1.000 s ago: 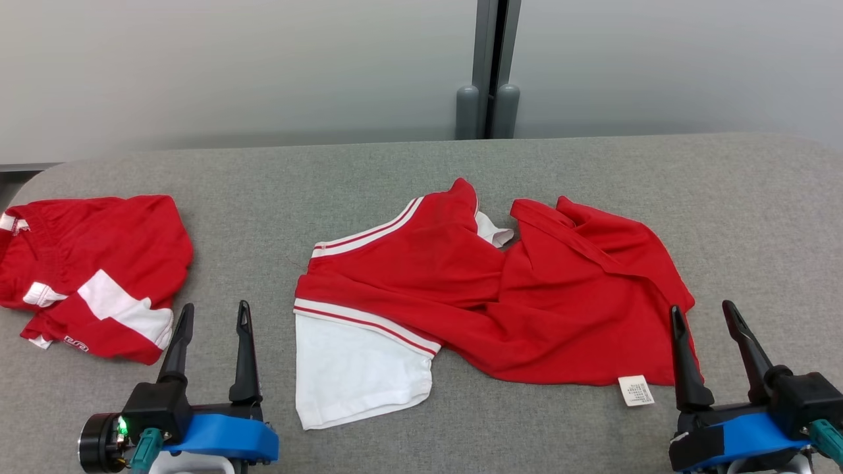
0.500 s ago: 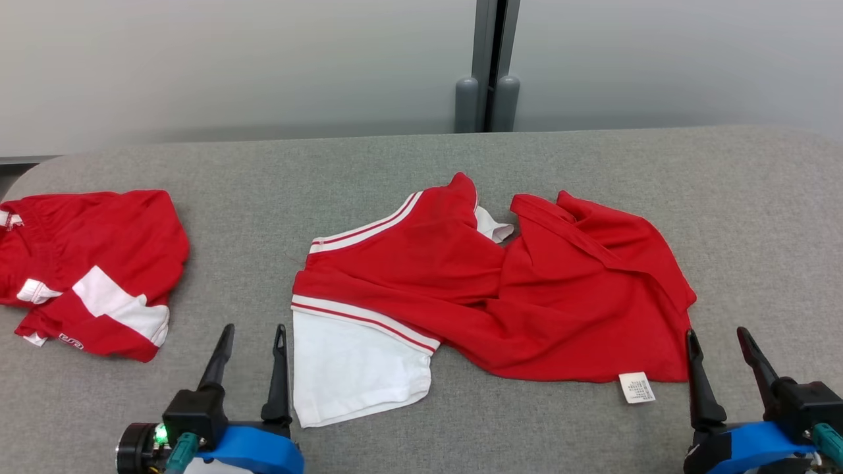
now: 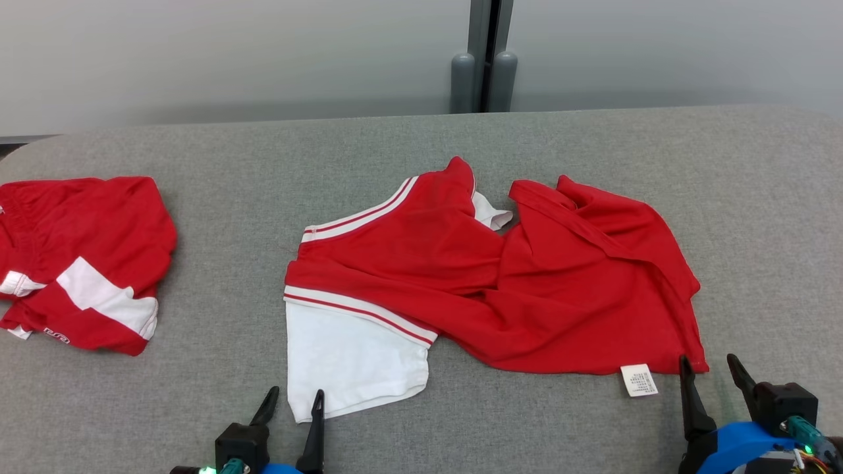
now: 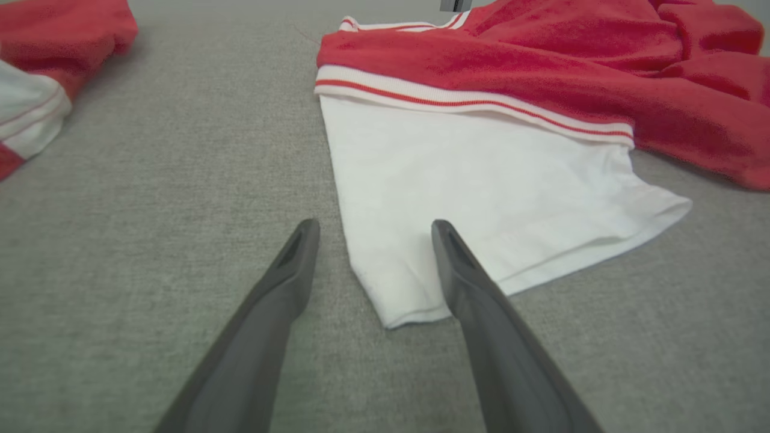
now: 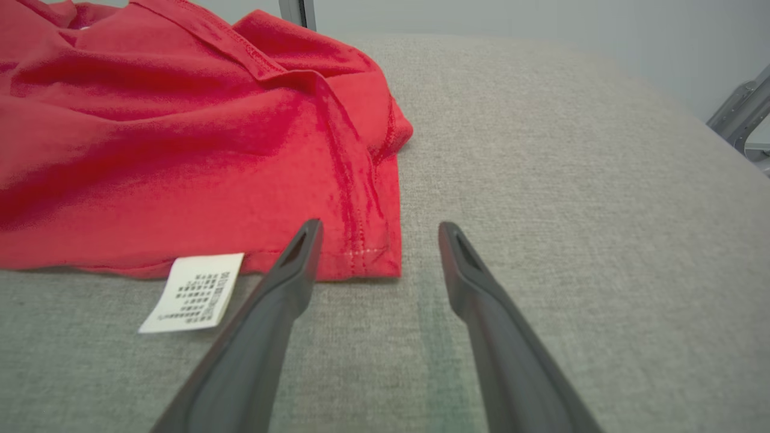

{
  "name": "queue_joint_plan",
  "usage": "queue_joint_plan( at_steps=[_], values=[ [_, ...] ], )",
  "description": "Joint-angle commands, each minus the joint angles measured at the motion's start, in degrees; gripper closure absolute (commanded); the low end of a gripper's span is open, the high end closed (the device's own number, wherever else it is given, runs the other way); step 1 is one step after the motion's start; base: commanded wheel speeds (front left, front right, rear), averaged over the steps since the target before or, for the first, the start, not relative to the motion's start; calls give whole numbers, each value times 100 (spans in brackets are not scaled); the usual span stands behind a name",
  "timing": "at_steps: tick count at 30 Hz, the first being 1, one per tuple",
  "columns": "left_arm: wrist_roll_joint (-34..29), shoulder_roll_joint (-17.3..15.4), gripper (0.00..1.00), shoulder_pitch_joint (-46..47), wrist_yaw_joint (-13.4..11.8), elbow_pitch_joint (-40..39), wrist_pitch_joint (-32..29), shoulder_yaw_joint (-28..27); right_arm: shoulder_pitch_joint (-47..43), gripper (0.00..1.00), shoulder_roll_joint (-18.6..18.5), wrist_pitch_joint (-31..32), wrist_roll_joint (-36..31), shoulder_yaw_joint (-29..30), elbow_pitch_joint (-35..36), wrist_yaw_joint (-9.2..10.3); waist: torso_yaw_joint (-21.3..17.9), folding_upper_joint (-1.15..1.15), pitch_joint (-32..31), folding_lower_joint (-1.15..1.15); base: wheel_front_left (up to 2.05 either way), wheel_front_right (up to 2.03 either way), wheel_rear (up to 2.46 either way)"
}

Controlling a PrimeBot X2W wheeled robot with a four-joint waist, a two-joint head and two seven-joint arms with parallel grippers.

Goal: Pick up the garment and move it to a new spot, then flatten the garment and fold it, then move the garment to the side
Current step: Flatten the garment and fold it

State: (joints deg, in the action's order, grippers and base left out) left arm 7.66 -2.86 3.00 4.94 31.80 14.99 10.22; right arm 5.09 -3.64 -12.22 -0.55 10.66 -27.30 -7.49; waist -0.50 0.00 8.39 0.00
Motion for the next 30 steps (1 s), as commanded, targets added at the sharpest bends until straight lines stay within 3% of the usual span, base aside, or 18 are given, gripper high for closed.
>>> queue_joint_plan(
  at_steps=[1,17,18,19,20,21,30],
  values=[
    [32,-1,0,99,8,67,29,61,149,0,-39,-62,-7,3,-139,-2,12,0,29,0,0,0,0],
    [449,8,0,384,39,879,-18,554,765,0,-132,-290,-4,-197,-1293,-1,31,0,88,0,0,0,0],
    [510,9,0,409,58,904,-19,591,785,22,-132,-290,22,-218,-1340,-2,27,0,91,0,0,0,0],
    [559,9,29,432,71,917,-19,623,798,56,-126,-293,55,-245,-1387,-2,22,0,91,0,0,0,0],
    [602,10,94,452,76,928,-20,654,814,100,-115,-295,110,-272,-1441,-2,16,0,91,0,0,0,0],
    [637,14,100,463,78,936,-25,677,840,100,-110,-292,157,-291,-1478,-1,11,0,91,0,0,0,0],
    [1184,2,100,457,158,150,18,716,524,100,-101,-301,457,-479,-644,-1,11,0,-17,0,0,0,0]
  ],
)
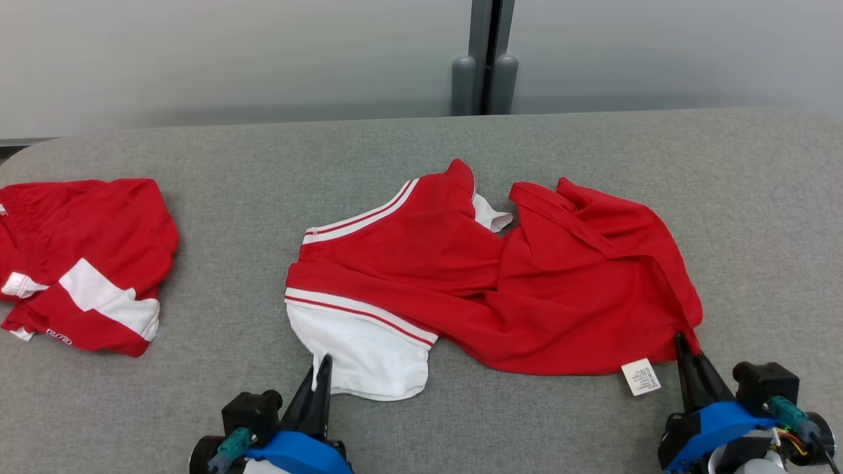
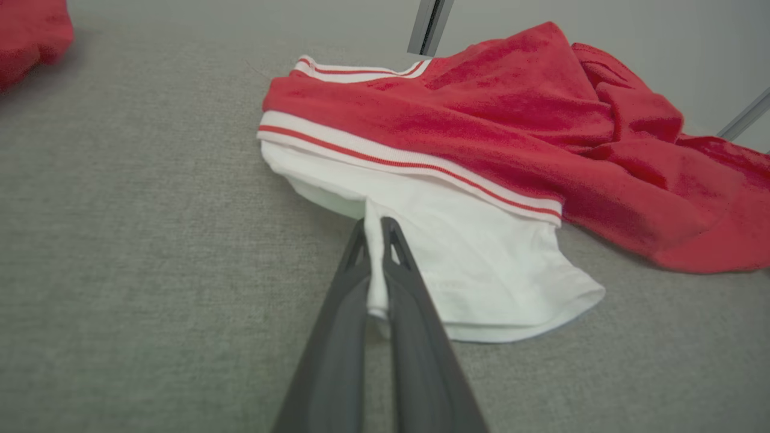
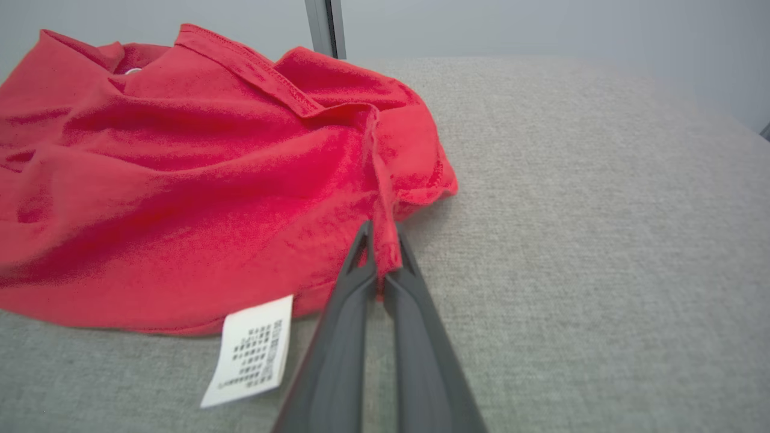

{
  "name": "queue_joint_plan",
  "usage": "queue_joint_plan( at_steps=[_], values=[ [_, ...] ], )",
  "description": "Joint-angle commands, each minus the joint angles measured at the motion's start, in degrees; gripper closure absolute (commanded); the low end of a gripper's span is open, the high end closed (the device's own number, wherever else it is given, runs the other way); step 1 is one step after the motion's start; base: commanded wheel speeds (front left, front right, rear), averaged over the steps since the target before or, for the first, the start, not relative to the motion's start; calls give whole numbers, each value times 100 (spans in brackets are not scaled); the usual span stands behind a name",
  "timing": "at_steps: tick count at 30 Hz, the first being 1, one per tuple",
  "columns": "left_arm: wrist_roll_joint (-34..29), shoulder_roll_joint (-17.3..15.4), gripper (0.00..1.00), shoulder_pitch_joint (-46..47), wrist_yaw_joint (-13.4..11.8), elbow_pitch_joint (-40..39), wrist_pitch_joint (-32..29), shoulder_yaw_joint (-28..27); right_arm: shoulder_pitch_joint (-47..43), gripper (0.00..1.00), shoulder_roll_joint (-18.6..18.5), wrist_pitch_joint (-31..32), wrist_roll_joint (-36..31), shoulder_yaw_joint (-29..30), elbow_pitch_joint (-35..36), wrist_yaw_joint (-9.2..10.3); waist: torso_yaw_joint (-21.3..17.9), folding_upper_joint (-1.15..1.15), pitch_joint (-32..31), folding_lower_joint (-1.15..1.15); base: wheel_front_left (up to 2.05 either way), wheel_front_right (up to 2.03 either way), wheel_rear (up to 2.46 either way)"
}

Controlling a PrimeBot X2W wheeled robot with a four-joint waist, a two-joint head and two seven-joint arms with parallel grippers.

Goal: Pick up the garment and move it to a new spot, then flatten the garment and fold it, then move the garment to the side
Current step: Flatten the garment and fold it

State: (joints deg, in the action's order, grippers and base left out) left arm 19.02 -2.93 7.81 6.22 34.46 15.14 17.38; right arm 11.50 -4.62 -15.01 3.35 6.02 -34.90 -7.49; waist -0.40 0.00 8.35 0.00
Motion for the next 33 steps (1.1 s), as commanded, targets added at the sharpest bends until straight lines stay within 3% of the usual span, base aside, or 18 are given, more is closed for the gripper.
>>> queue_joint_plan(
  at_steps=[1,8,16,25,33],
  values=[
    [107,8,100,-44,34,-277,1,-4,-186,100,6,-23,114,-34,296,-2,3,0,-26,0,0,0,0],
    [230,-8,100,283,63,-1235,2,-209,-312,100,-6,-23,416,-210,1464,-1,-33,0,49,0,0,0,0],
    [293,-390,100,2239,104,-1480,-268,-373,1343,100,-357,92,808,-614,1972,-2,-162,0,615,0,0,0,0],
    [353,-850,100,5582,125,-1013,-728,-659,4451,100,-562,415,1170,-841,1383,-2,-387,0,1715,0,0,0,0],
    [314,-873,100,8099,131,12,-649,-595,6787,100,-586,435,1591,-600,118,-2,-435,0,2202,0,0,0,0]
  ],
)
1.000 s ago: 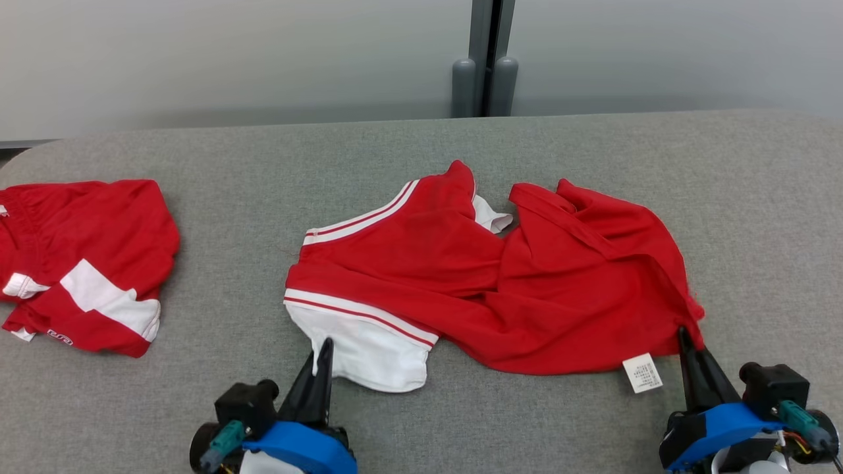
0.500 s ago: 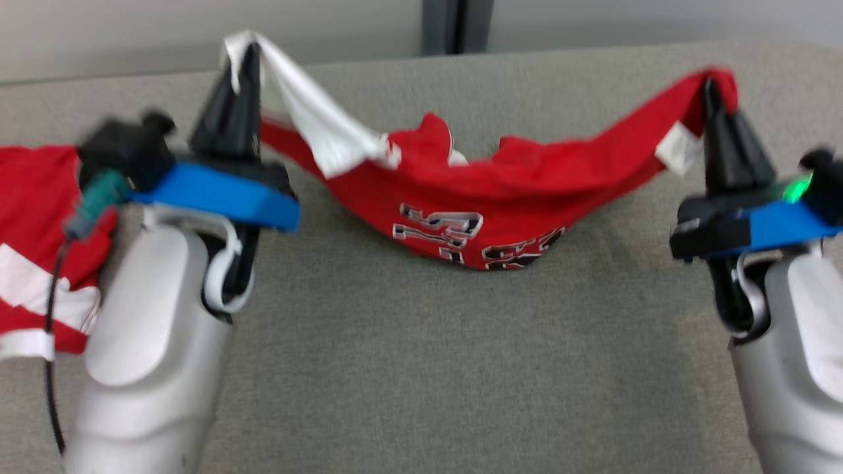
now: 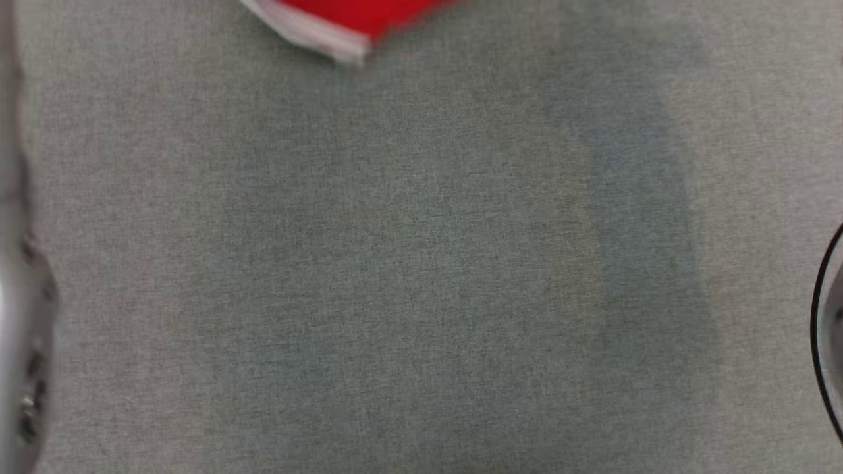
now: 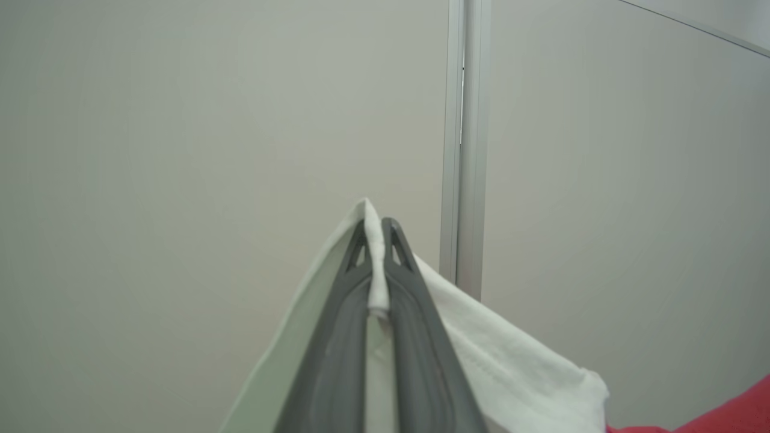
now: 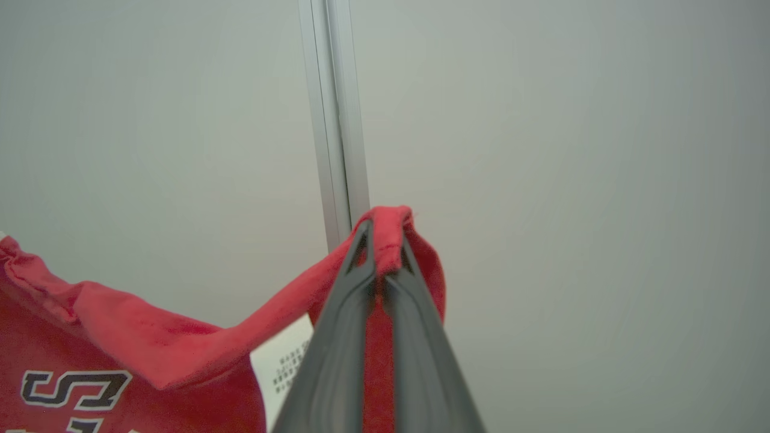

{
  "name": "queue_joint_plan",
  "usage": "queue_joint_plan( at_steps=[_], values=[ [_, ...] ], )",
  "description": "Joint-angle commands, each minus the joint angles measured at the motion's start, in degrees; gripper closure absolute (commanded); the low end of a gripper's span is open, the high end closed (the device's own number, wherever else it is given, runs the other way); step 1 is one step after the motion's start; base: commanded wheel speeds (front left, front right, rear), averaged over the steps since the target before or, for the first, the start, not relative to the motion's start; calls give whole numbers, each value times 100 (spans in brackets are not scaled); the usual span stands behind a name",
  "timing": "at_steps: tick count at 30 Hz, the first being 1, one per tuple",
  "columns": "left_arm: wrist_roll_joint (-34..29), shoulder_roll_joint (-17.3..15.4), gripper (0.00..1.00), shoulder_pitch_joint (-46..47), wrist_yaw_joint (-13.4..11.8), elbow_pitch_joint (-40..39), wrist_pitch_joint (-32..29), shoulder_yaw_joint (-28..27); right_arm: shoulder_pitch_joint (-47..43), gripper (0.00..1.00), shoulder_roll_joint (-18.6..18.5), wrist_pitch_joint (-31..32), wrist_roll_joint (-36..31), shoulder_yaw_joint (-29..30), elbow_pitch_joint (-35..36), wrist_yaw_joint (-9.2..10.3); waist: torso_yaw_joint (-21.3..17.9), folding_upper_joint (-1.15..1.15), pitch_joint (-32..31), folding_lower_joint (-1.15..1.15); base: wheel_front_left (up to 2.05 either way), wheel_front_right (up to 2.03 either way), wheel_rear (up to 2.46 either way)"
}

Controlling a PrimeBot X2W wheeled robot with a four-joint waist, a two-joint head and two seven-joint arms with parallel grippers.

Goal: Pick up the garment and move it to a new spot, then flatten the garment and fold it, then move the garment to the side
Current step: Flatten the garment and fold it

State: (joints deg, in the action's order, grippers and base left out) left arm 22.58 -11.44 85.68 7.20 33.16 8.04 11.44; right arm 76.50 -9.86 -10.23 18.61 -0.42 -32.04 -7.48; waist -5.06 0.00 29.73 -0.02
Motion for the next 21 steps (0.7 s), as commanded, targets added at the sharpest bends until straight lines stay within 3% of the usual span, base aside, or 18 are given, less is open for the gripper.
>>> queue_joint_plan(
  at_steps=[1,11,17,21],
  values=[
    [-65,-12,100,554,35,290,85,47,515,100,-89,-63,101,66,-331,-3,24,0,80,2,0,0,0],
    [135,162,100,1636,26,1223,434,558,1617,100,-289,-310,353,4,-1451,-3,83,0,145,2,0,0,0],
    [479,61,100,916,27,1434,647,799,1058,100,-266,-423,605,-374,-1839,-3,132,0,178,2,0,0,0],
    [685,17,100,-77,27,1235,718,783,269,100,-238,-488,793,-619,-1808,-3,170,0,40,2,0,0,0]
  ],
)
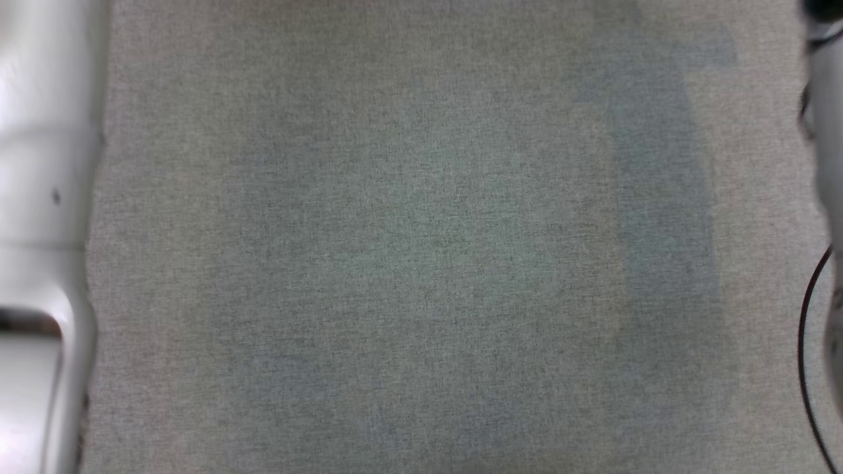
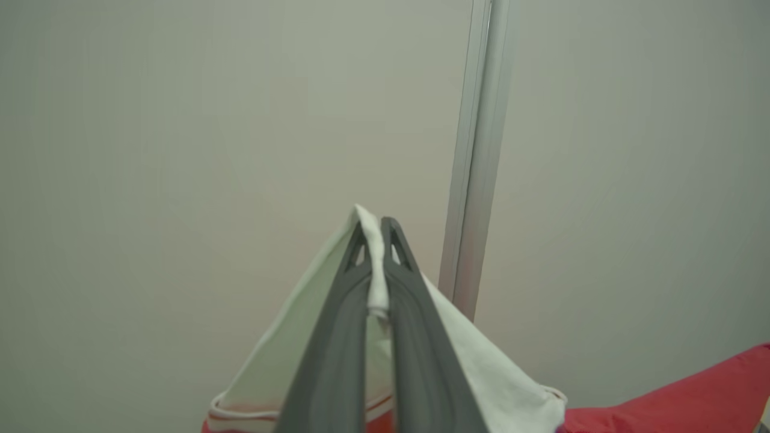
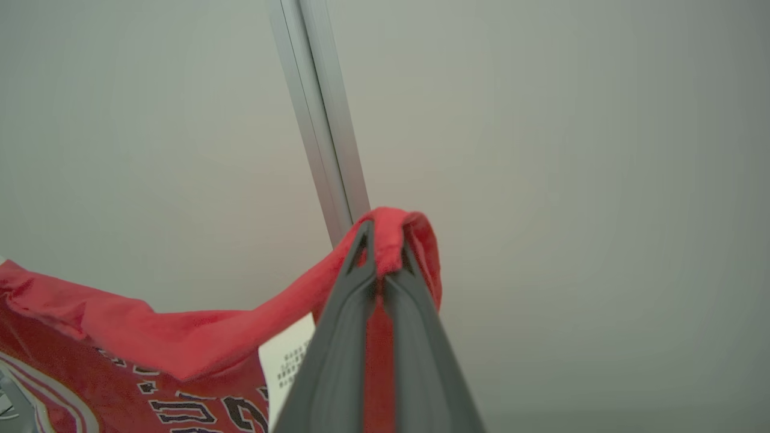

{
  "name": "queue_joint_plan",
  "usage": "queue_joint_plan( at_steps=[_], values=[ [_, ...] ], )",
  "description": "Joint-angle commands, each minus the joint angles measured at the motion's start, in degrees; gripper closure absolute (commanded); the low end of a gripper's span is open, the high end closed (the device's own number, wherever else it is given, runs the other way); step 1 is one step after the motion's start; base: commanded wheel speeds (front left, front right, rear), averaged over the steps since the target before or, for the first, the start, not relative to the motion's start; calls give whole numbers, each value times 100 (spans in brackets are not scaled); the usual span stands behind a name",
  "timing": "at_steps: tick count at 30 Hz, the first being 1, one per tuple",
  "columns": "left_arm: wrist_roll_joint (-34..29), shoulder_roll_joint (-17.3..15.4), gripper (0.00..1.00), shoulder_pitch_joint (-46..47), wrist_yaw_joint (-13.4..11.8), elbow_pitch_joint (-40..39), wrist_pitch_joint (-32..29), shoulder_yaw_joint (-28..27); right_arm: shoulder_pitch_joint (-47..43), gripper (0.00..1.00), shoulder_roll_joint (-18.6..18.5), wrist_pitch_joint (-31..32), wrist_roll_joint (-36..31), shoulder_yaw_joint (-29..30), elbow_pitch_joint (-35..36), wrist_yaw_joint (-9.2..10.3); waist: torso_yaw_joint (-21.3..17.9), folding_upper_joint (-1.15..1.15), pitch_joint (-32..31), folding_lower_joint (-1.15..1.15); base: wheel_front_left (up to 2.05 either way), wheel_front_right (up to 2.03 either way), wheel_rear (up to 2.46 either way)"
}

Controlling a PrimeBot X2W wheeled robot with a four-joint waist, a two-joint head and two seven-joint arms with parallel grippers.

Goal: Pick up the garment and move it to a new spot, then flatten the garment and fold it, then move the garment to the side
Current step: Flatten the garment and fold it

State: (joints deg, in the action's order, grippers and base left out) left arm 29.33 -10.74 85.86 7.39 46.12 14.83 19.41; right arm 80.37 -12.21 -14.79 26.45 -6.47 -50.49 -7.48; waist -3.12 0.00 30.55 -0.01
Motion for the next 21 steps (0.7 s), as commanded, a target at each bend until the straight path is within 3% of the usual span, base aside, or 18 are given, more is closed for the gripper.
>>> queue_joint_plan(
  at_steps=[1,8,21],
  values=[
    [46,-48,100,-368,8,-202,40,-92,-358,100,24,-43,49,-71,85,-3,-28,0,-84,1,0,0,0],
    [-132,-43,100,-2998,-176,-1645,42,-587,-2466,100,117,-47,342,-154,1022,-3,55,0,-515,1,0,0,0],
    [-230,459,100,-7226,-527,-3389,44,-829,-6018,100,184,-49,820,-19,2170,-3,175,0,-1607,1,0,0,0]
  ],
)
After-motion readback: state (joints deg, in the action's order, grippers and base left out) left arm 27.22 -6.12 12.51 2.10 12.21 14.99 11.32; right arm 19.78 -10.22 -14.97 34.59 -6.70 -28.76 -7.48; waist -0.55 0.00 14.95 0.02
